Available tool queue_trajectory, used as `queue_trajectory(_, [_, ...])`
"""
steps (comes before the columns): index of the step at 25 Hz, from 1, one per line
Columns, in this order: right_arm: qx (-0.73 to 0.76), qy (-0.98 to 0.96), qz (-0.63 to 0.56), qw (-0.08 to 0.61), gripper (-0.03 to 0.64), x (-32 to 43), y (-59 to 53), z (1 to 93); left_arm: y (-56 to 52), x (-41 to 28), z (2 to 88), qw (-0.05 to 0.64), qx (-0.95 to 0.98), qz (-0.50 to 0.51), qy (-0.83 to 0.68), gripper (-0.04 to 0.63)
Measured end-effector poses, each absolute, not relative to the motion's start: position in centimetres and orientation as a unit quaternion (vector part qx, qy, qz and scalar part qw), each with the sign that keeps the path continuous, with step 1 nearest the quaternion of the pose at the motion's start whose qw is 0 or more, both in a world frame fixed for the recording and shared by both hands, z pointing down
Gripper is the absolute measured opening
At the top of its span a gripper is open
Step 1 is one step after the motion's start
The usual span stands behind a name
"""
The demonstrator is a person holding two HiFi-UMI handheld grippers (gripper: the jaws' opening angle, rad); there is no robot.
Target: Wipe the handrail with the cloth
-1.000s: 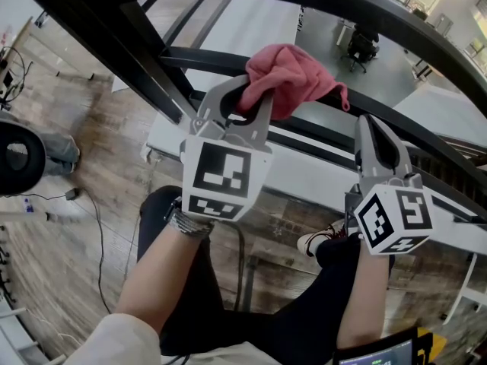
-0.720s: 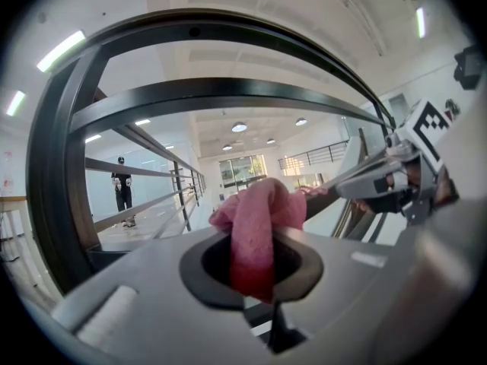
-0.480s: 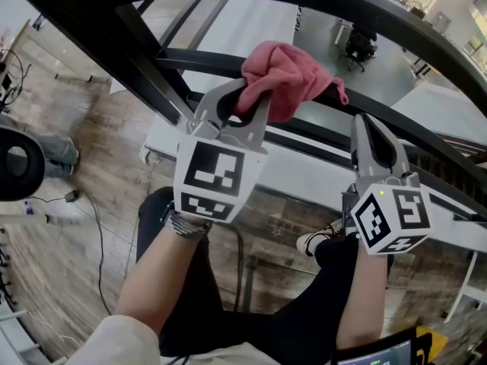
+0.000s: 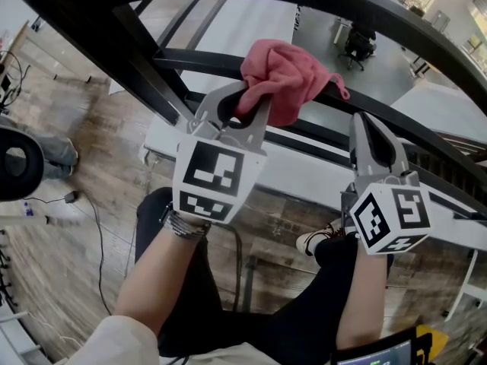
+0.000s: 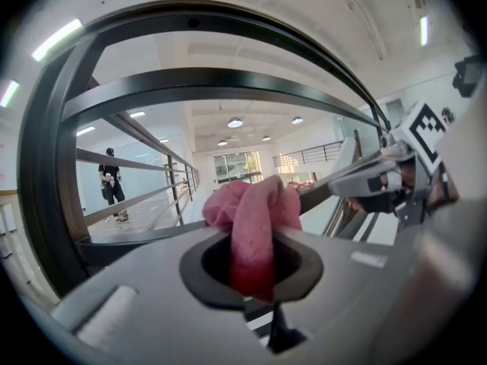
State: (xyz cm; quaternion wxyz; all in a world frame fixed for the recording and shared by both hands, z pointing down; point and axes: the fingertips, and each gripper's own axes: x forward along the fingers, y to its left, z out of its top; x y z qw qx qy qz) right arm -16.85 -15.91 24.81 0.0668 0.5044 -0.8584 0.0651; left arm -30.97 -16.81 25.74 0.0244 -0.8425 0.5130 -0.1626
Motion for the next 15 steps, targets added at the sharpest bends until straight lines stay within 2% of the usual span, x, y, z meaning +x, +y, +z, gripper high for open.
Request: queue_trajectory(15, [0.501,-0.86,0.065,0.07,0.002,-17.19,-15.87,24.87,-16.8,-30.6,25.73,0.002,-0.851,-0.152,0.503,0.03])
